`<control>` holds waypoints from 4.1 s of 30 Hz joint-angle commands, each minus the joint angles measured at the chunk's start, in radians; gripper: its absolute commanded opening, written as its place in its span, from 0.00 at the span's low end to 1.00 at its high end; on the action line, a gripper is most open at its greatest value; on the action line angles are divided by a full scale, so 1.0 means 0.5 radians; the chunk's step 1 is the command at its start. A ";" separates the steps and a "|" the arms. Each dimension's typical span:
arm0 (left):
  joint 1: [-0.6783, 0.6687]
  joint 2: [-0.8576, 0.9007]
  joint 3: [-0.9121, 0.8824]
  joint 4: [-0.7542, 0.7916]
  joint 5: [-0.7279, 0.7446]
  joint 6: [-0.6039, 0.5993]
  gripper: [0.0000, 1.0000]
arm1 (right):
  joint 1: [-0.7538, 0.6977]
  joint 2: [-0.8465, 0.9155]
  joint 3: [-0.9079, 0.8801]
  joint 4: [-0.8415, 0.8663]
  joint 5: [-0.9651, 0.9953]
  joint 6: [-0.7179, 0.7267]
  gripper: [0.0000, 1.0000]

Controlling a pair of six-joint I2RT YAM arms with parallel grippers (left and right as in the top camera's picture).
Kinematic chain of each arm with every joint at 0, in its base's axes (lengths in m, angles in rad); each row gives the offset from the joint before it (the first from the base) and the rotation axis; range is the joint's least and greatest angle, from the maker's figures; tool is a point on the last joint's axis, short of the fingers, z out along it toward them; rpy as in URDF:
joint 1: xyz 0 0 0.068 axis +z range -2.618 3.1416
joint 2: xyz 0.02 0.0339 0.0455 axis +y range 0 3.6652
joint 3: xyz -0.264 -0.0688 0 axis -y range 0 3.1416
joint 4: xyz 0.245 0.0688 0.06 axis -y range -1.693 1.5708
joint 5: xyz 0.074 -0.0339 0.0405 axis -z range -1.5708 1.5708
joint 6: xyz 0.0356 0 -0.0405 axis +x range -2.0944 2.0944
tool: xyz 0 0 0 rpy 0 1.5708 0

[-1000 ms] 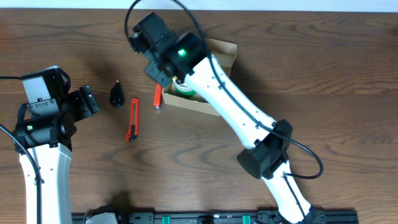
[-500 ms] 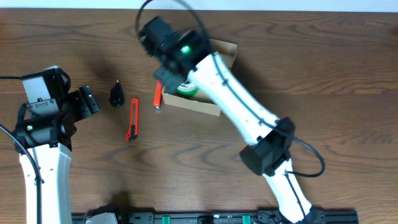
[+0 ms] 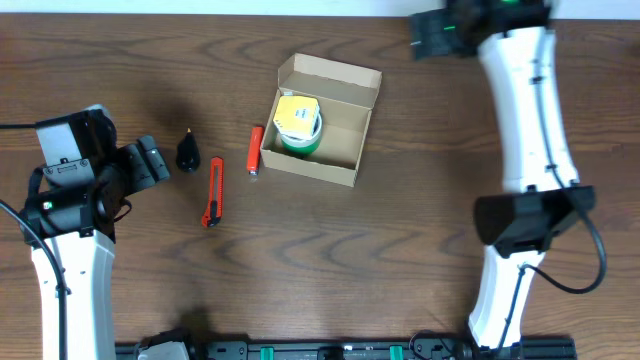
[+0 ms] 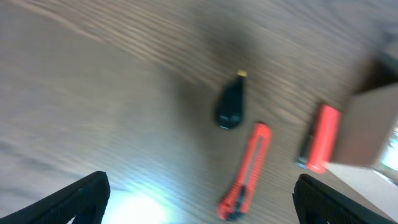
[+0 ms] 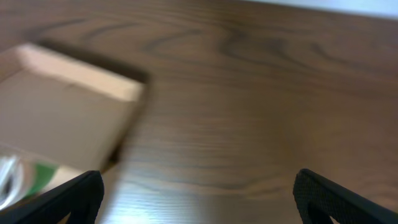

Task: Pack container
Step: 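Withdraw the right gripper from the box to the upper right, then move the left gripper to the red marker beside the box, then close the left gripper around the red marker and lift it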

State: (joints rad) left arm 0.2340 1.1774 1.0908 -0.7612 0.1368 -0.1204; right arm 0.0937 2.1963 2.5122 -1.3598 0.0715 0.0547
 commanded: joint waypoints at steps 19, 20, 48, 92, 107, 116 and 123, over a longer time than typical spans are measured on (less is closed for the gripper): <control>0.002 0.896 0.960 -0.965 0.094 0.251 0.84 | -0.410 -0.024 0.021 -0.146 -0.122 0.204 0.99; -0.001 0.968 1.041 -1.006 0.067 0.251 0.82 | -0.410 -0.024 0.021 -0.146 -0.122 0.204 0.99; -0.221 1.872 1.330 -0.649 -0.082 0.383 0.79 | -0.409 -0.024 0.021 -0.146 -0.122 0.204 0.99; -0.967 2.024 1.330 -0.619 -0.139 0.645 0.82 | -0.409 -0.024 0.021 -0.146 -0.122 0.204 0.99; -0.963 2.088 1.330 -0.541 -0.133 0.565 0.62 | -0.409 -0.024 0.021 -0.146 -0.122 0.204 0.99; -0.963 2.161 1.330 -0.538 -0.133 0.507 0.40 | -0.409 -0.024 0.021 -0.146 -0.122 0.204 0.99; -0.963 2.161 1.334 -0.523 -0.139 0.454 0.17 | -0.409 -0.024 0.021 -0.146 -0.122 0.204 0.99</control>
State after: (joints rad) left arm -0.2462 2.2452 1.7378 -1.0206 0.0742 0.1257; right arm -0.1120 2.1963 2.5122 -1.4315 0.0143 0.1425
